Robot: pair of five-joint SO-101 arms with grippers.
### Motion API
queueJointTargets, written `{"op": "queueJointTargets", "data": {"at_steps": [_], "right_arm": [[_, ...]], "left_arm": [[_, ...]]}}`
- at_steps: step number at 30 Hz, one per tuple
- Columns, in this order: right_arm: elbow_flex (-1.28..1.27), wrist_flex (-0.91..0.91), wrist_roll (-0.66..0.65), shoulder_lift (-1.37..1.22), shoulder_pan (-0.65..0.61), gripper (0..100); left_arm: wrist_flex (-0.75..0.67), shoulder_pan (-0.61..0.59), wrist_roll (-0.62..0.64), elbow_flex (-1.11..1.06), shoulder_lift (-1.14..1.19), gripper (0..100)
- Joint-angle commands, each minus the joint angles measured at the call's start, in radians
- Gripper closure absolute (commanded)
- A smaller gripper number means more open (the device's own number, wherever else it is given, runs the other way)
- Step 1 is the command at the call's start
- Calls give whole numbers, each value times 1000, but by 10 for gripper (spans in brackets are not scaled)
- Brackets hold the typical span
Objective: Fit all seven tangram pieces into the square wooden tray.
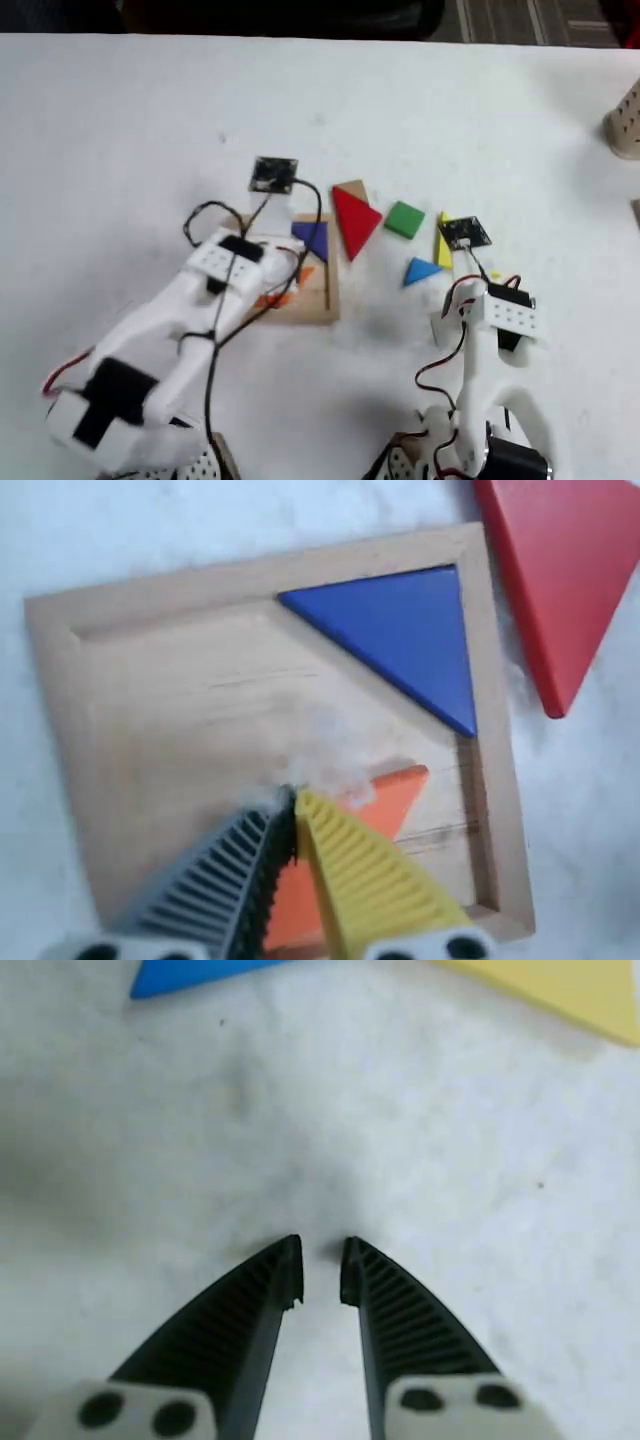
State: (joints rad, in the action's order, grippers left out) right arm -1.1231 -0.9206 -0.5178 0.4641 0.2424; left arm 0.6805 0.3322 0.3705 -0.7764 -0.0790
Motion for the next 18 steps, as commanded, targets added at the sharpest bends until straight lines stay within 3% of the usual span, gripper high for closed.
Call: {"op": "queueJointTargets", "data": {"at_steps": [1, 13, 18], "right_arm": [[2, 19, -12, 2, 12, 921], [2, 19, -18, 2, 12, 921], [2, 19, -20, 2, 10, 921]], "left_arm": [[35, 68, 11, 110, 93, 976], [78, 101, 11, 138, 102, 976], [143, 41, 11, 118, -87, 976]]}}
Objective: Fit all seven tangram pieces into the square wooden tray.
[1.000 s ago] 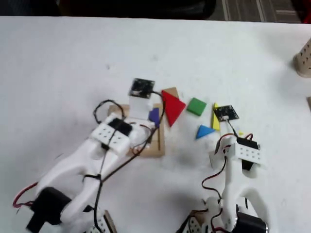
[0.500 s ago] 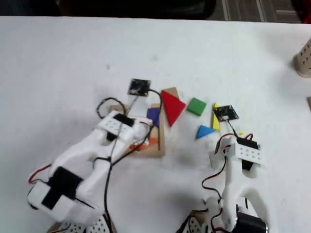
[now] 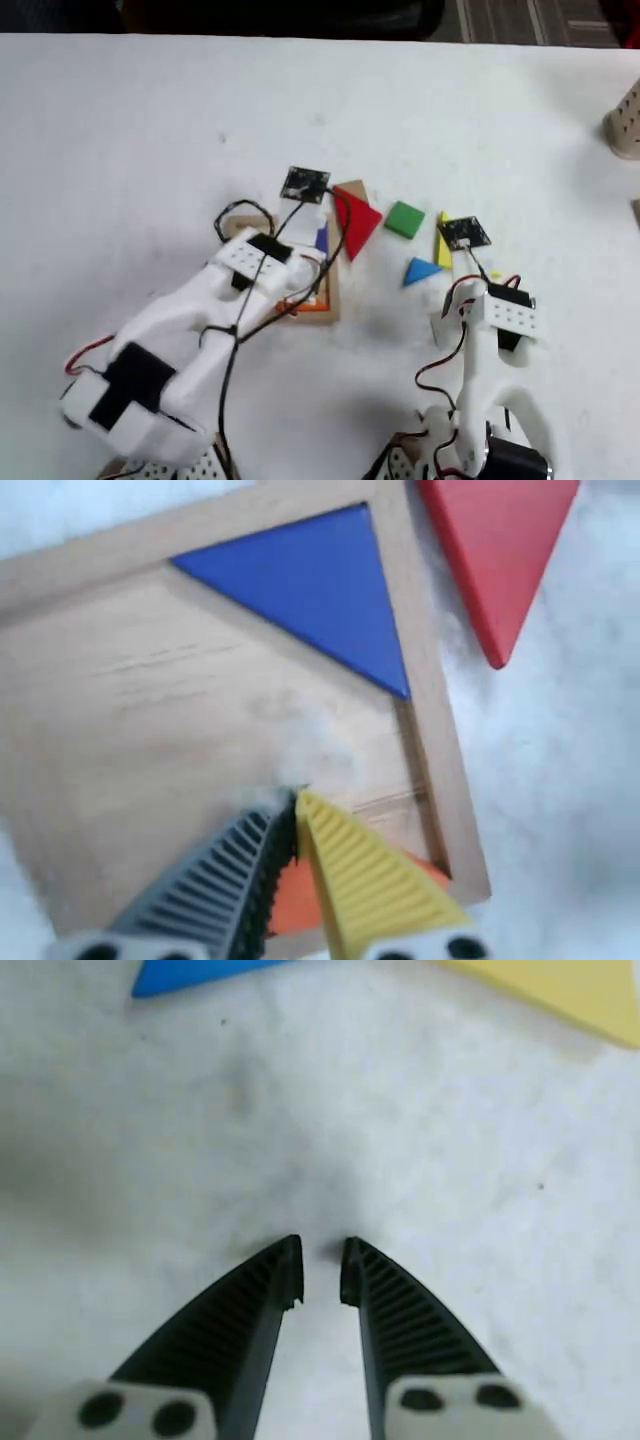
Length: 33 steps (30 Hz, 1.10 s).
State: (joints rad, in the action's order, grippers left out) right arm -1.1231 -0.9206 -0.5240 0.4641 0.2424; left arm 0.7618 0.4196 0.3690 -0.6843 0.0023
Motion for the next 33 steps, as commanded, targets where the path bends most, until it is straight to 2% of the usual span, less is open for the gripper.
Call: {"op": "queueJointTargets", "data": {"at_steps": [1, 6, 12, 23, 26, 33], "right_arm": [[2, 19, -14, 2, 10, 921], [2, 19, -14, 2, 10, 921], [2, 19, -14, 2, 8, 921], [2, 19, -14, 2, 8, 921], [2, 19, -14, 2, 8, 921], [2, 19, -14, 2, 8, 921]], "left_arm": [[77, -53, 12, 5, -219, 976], [95, -50, -5, -193, -412, 973], [172, -53, -72, -221, -343, 973], [147, -51, -68, -14, 27, 976], [178, -54, -68, 40, 64, 976], [150, -64, -68, 77, 65, 976]]}}
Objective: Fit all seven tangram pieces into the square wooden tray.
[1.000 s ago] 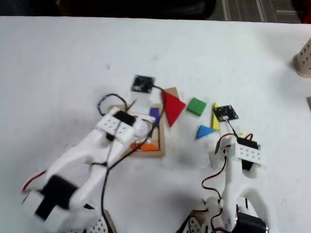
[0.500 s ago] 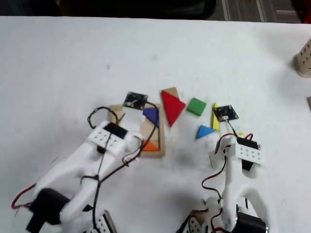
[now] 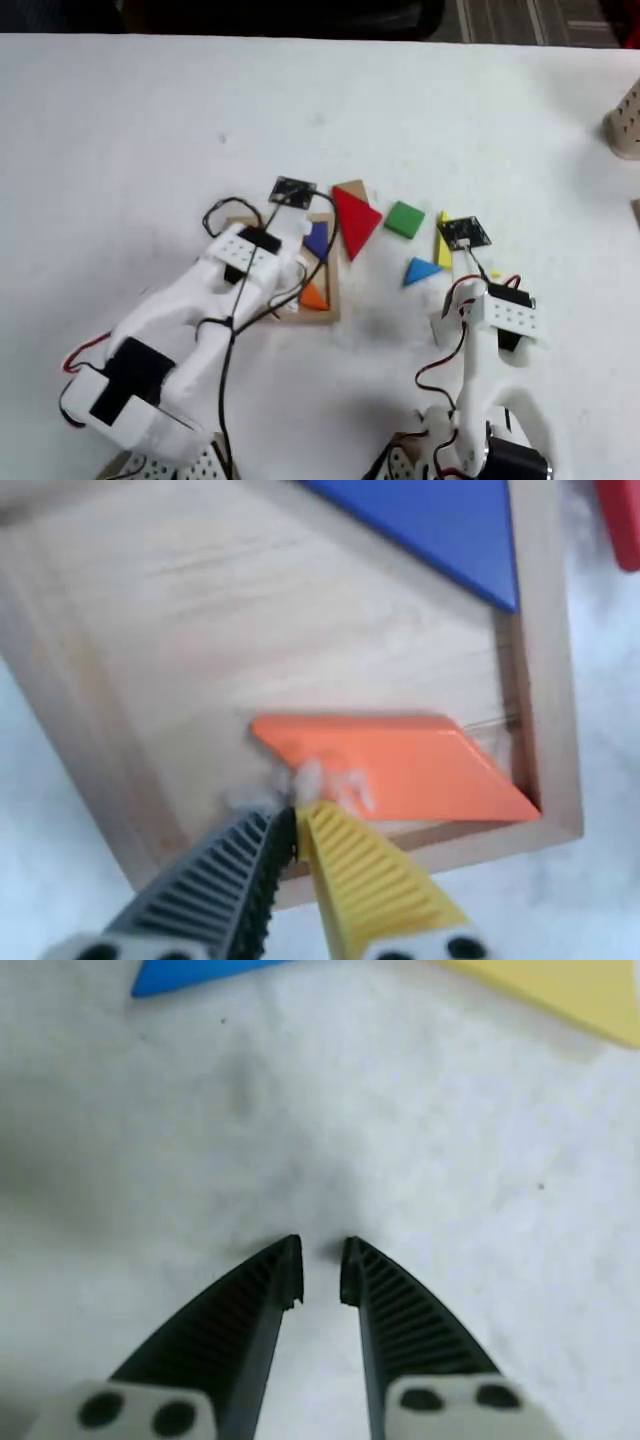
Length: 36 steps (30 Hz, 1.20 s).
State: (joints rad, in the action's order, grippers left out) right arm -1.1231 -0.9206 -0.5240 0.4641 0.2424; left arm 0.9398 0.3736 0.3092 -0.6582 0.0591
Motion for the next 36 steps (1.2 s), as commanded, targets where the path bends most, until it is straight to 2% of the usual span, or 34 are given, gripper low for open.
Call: {"op": "queueJointTargets", "data": {"at_steps": [1, 7, 26, 36], "right_arm": [[2, 19, -14, 2, 8, 921], [2, 19, -14, 2, 10, 921], [2, 19, -14, 2, 10, 921], [2, 21, -15, 2, 8, 921]], "left_arm": [[-28, -27, -8, 64, 8, 976], [-68, -59, -6, 104, 16, 976], [-252, 44, -6, 89, 16, 976], [-298, 59, -5, 91, 10, 976]]}}
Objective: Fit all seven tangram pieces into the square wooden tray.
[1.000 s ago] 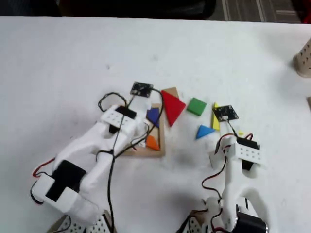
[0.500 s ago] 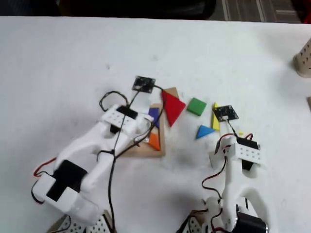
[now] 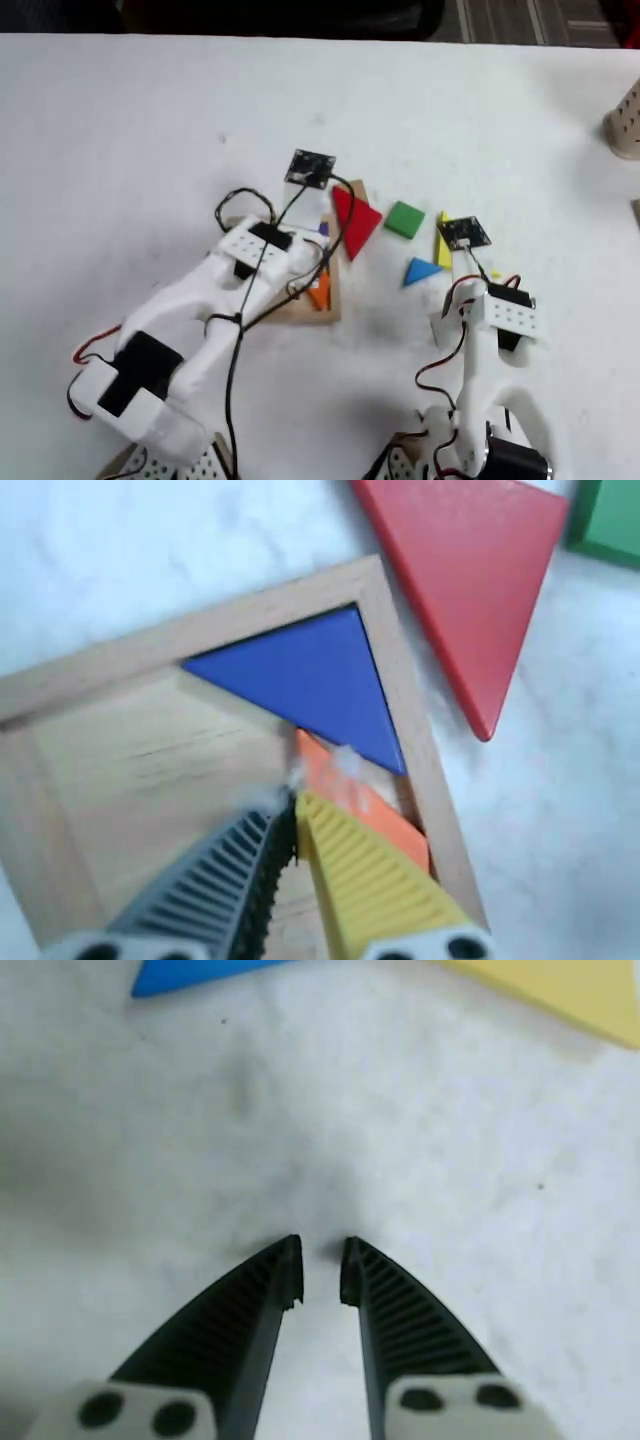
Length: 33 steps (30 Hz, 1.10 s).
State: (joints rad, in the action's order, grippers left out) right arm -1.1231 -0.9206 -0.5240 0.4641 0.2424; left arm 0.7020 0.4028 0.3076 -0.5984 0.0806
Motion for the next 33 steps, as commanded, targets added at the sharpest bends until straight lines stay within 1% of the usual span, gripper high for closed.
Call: {"op": "queueJointTargets", "data": {"at_steps": [1, 9, 14, 19, 23, 25, 29, 33], "right_arm": [[2, 21, -15, 2, 8, 921], [2, 21, -15, 2, 8, 921], [2, 21, -15, 2, 8, 921], [2, 30, -15, 2, 8, 921], [2, 30, -15, 2, 8, 921], [2, 30, -15, 2, 10, 921], [2, 28, -15, 2, 10, 921], [2, 28, -15, 2, 12, 921]], "left_arm": [[-69, 30, -3, 31, -12, 976], [-69, 28, -3, 28, -42, 976], [23, 51, -3, 5, -193, 976], [-80, 154, -3, -95, -174, 976], [-92, 193, -3, -94, -116, 976], [-86, 186, -3, -77, -88, 976], [-83, 128, -3, -71, -53, 976], [14, 62, -3, -69, -50, 976]]}}
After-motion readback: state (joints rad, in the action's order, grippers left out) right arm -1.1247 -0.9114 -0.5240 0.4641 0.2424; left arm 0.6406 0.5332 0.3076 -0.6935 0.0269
